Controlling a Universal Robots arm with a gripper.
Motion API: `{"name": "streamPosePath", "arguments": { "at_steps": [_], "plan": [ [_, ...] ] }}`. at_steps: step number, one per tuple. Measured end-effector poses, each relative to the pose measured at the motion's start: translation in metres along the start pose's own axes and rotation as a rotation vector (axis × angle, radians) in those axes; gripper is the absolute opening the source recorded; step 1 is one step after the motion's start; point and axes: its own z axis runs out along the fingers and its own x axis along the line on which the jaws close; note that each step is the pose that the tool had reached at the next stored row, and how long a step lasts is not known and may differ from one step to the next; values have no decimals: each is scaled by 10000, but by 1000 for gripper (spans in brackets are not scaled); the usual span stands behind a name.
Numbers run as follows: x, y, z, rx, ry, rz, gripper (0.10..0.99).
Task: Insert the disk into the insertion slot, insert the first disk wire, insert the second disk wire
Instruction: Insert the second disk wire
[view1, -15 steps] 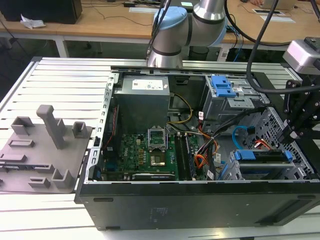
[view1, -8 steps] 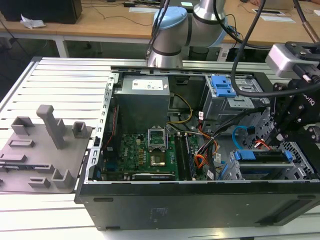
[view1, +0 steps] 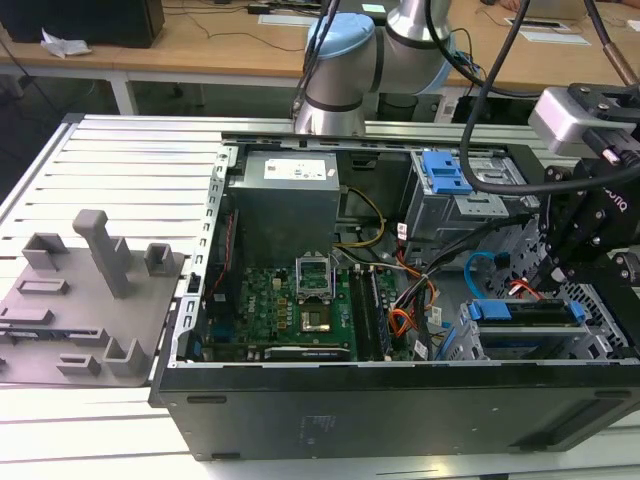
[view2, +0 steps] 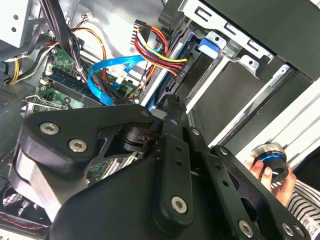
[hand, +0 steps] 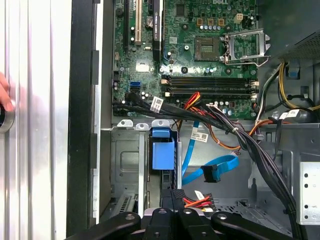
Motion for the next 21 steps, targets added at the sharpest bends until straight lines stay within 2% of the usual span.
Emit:
{"name": "streamPosePath", "arguments": {
  "at_steps": [2, 4, 5, 6, 7, 8, 10, 11, 13, 14, 21],
  "plan": [
    [0, 1, 0, 0, 0, 1, 106],
    [0, 1, 0, 0, 0, 1, 235],
    [0, 1, 0, -1, 0, 1, 235],
    [0, 1, 0, -1, 0, 1, 294],
    [0, 1, 0, 0, 0, 1, 294],
    [0, 1, 0, -1, 0, 1, 361],
    [-7, 2, 0, -1, 0, 1, 361],
    [-50, 3, 0, 0, 0, 3, 361],
    [-184, 5, 0, 0, 0, 2, 361],
    [-218, 5, 1, -1, -1, 1, 361],
    [-309, 7, 0, -1, 0, 1, 361]
  ]
}}
